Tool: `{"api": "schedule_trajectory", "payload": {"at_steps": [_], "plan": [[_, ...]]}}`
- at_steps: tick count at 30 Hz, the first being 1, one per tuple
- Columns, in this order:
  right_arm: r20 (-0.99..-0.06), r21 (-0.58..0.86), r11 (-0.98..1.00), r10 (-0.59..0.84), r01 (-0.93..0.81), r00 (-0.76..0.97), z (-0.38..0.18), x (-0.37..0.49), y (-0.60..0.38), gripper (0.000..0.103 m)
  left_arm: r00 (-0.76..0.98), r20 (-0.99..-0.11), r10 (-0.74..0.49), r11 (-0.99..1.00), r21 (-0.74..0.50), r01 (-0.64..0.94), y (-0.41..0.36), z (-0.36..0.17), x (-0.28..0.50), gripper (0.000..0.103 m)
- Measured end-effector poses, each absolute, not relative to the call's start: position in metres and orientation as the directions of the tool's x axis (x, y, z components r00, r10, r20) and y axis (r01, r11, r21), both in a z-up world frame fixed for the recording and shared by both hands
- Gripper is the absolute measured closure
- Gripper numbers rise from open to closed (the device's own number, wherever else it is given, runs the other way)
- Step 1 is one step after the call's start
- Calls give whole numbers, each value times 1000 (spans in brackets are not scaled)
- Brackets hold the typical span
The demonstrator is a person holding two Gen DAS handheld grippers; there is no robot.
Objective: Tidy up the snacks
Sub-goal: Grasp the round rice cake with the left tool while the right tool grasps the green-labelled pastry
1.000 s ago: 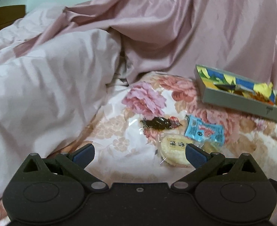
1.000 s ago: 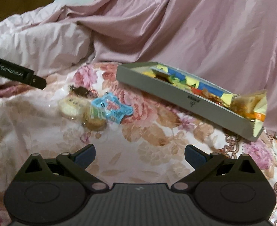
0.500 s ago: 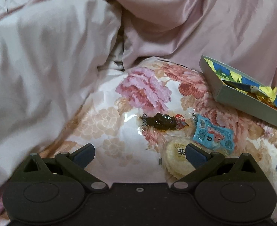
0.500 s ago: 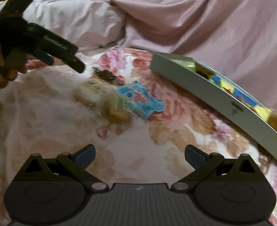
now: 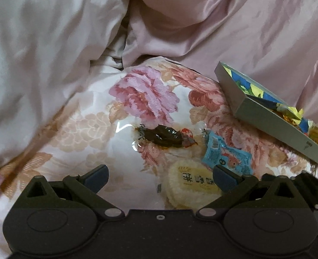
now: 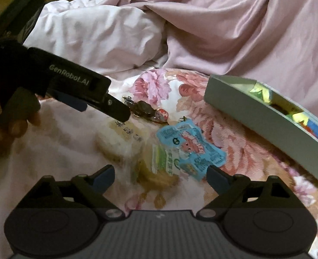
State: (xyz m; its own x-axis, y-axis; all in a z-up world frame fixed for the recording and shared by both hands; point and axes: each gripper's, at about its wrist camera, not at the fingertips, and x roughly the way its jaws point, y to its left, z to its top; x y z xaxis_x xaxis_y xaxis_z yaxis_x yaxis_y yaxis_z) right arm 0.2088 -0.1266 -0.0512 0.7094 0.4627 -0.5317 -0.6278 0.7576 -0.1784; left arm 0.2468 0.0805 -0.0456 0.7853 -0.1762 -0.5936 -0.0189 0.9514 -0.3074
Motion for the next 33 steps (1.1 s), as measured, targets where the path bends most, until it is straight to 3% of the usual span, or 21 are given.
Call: {"api": "schedule_trajectory", "payload": {"at_steps": [5,7,9,14,18,25,33], "plan": [[-552,-99,770,484,-630,679,-52,224,-131,14,789,-587,-180,946,-323,-24,79,-49,250,1],[-551,-85,769,493,-634,673,-52,226,-131,21,788,-590,-176,947,-320,-28,77,-51,250,1],[-557,-69,765,503,-640,661,-52,228,-130,35,785,-592,-183,946,-325,-25,75,-54,250,1],[-554,-44,766,515,-641,654,-54,226,-131,48,785,-593,-176,959,-284,0,65,-55,249,1],[-566,-74,775,485,-627,667,-51,221,-130,50,788,-590,-176,957,-289,-2,64,-55,248,1],[-632,-247,808,284,-535,721,-46,201,-138,50,802,-588,-103,971,-234,-46,55,-55,246,1],[-666,-196,858,239,-475,706,-42,196,-154,49,820,-570,-52,999,-27,45,17,-56,249,1]]}}
